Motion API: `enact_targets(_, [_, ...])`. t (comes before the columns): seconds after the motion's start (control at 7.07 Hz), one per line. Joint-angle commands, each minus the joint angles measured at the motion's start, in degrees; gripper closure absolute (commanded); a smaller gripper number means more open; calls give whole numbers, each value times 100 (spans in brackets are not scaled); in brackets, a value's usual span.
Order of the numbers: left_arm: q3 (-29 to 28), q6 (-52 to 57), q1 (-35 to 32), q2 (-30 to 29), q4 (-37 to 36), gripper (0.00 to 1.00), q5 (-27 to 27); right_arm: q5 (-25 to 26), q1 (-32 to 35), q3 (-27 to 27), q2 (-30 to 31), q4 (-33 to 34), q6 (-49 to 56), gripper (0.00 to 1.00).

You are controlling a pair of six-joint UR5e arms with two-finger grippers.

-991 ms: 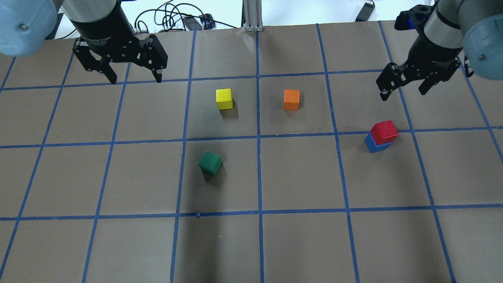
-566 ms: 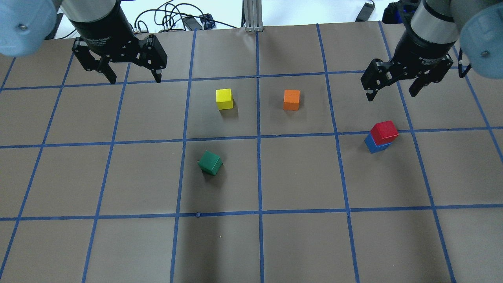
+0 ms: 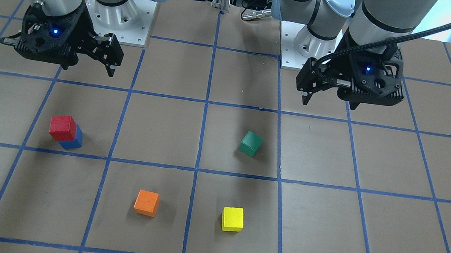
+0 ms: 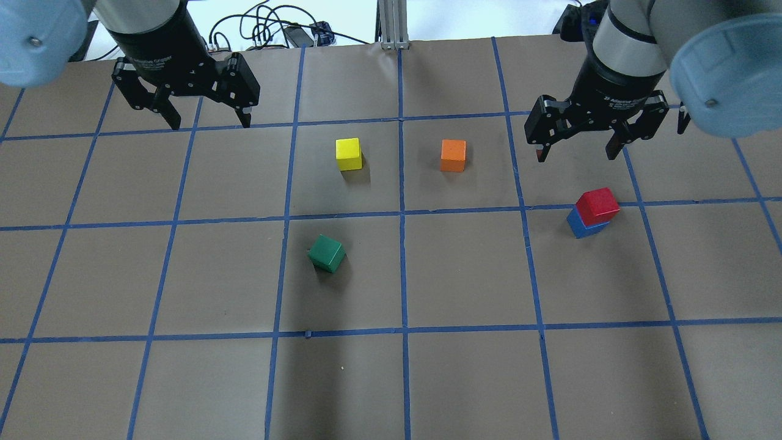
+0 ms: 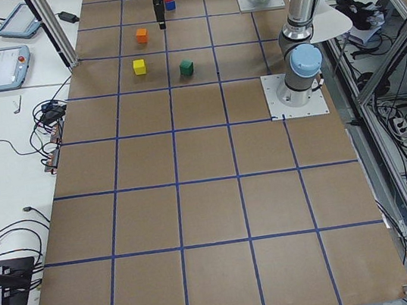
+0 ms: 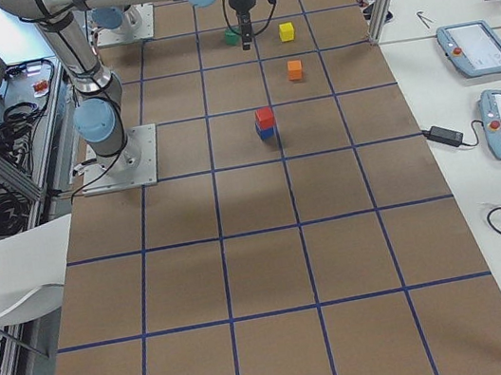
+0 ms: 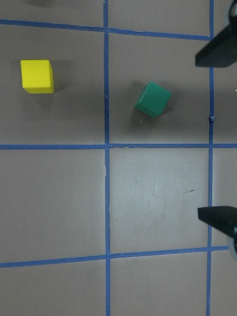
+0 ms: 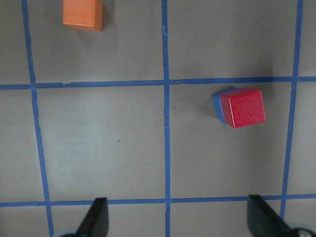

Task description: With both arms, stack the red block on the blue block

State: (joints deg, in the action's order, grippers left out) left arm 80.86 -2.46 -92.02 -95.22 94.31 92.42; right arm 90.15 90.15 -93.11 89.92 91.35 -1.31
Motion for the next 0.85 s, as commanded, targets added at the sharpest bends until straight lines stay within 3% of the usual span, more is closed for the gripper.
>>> enact_targets(0.0, [-9,0,0,20,0,0,-14,-6,2,3,61,-3,-36,0])
enact_targets(0.71, [18,-26,9,29,-9,0,-31,12,2,-102,114,6,-19,0])
